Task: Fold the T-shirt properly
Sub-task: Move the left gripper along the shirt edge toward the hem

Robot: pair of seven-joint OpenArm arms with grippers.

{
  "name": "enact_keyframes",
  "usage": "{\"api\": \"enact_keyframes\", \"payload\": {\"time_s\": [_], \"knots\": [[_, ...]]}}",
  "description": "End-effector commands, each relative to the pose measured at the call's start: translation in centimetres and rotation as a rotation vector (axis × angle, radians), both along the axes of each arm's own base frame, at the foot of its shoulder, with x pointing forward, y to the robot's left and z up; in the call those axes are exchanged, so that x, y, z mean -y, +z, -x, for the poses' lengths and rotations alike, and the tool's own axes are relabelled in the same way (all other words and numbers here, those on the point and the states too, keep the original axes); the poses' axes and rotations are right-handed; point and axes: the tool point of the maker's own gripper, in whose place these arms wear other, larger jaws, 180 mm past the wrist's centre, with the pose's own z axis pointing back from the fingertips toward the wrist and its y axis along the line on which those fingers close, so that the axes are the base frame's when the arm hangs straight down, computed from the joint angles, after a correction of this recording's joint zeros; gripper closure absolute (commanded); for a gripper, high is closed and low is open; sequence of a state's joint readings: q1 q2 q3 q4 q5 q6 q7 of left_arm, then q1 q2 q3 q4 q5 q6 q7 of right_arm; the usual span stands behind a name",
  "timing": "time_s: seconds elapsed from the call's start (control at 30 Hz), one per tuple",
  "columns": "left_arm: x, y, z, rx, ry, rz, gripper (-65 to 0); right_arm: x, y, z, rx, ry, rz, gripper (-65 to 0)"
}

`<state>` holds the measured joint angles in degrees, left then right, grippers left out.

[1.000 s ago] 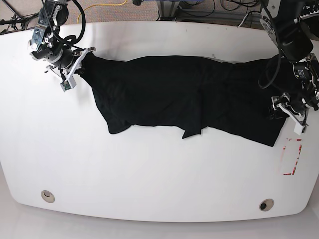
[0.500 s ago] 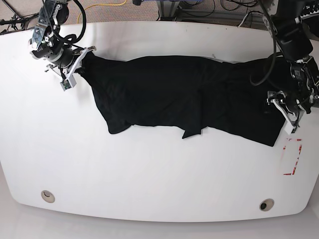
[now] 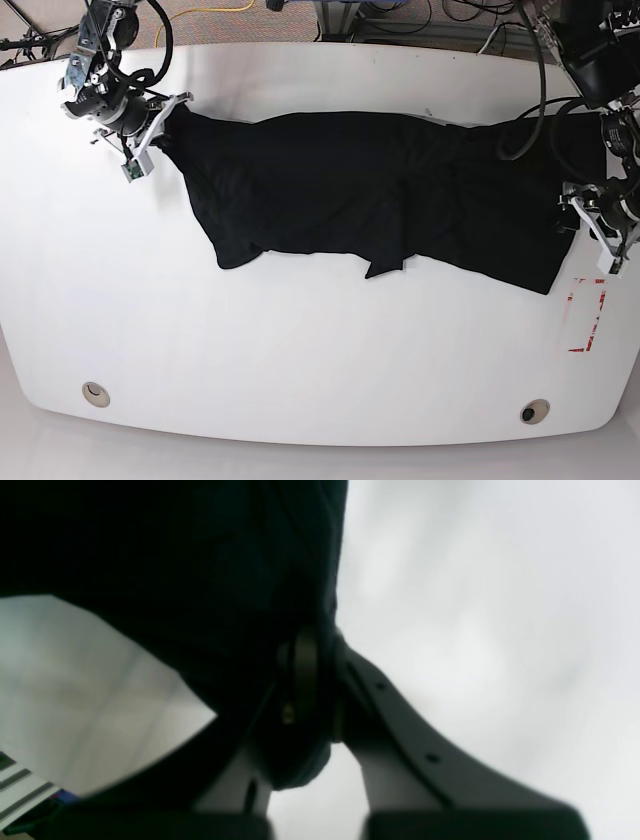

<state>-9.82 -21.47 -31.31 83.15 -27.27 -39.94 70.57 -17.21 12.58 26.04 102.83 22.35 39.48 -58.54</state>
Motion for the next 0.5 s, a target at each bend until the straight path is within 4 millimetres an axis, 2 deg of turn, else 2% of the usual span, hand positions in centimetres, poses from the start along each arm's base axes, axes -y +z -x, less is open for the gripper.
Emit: {"api": "enact_keyframes", "payload": {"time_s": [0.0, 0.23, 0.3, 0.47], "knots": [[-0.6, 3.4, -1.3, 0.106, 0.003, -0.030, -49.9, 0.2, 1.0, -0.9, 0.041, 0.013, 0.003, -4.1], [-0.1, 4.6, -1.1, 0.139, -0.014, -0.060, -49.7, 0.2, 0.9, -0.9, 0.037, 0.013, 0.001, -13.9], [0.5, 5.7, -0.3, 0.153, -0.038, -0.120, -49.5, 0.2, 1.0, -0.9, 0.039, 0.013, 0.007, -12.3], [1.0, 6.1, 1.0, 0.150, -0.065, -0.175, -48.0, 0.0, 1.1, -1.0, 0.043, 0.015, 0.005, -6.2]]}}
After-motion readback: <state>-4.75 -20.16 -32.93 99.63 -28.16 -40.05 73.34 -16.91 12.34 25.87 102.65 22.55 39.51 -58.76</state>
